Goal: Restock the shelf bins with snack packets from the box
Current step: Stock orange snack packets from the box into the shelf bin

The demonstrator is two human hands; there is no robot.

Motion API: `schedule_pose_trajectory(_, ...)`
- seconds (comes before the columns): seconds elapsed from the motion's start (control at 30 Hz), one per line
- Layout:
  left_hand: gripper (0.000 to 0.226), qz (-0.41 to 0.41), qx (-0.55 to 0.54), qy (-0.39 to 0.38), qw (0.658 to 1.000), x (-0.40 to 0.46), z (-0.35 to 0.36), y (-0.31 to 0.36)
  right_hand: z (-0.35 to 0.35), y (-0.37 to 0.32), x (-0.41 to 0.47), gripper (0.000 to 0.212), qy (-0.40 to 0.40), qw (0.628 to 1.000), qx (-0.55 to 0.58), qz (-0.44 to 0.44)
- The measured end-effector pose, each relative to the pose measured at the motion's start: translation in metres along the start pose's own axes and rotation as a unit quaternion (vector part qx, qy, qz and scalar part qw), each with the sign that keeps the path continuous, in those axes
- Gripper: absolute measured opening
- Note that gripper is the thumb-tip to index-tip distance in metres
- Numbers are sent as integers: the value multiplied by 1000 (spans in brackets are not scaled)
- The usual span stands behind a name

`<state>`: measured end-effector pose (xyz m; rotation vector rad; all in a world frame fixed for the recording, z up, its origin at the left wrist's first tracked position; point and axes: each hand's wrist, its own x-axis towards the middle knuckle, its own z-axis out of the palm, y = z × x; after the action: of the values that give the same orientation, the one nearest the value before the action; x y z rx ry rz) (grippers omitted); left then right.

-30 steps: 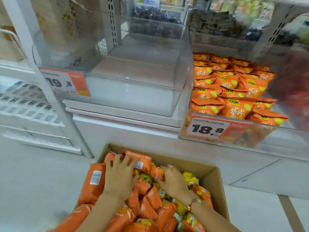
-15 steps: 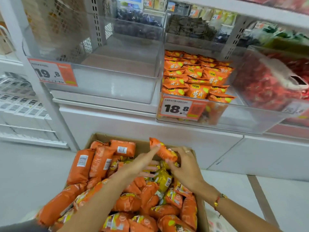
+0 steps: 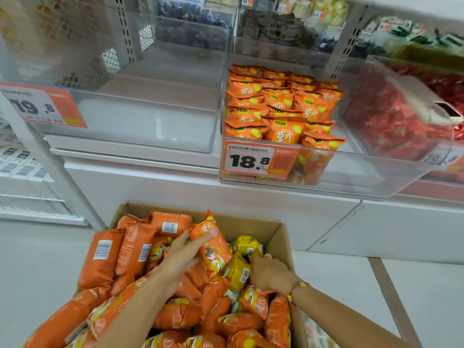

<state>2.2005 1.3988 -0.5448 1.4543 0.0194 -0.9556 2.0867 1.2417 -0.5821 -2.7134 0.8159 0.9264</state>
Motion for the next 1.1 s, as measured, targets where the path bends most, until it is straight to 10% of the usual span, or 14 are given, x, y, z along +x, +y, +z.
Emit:
schedule_pose_trajectory(0.27, 47, 10, 29, -62, 998, -15, -2, 16, -20, 21, -20, 55, -26, 960, 269, 78)
schedule_pose_trajectory(0.43, 71, 198, 74, -38, 977, -56, 9, 57, -70, 48, -67, 48, -71, 928, 365, -33)
schedule_pose_trajectory(0.67, 50, 471, 125, -44, 872, -117, 38, 135, -163, 81, -168, 65, -75, 872, 420, -240)
schedule_pose_trajectory(0.93, 31, 516, 77, -55, 851, -99, 96, 218, -245, 115, -197, 38, 134, 682, 659, -287)
schedule_pose_trajectory(1.1, 51, 467, 292, 61, 833, -56, 108, 217, -283, 137, -135, 21, 186, 604, 748, -201)
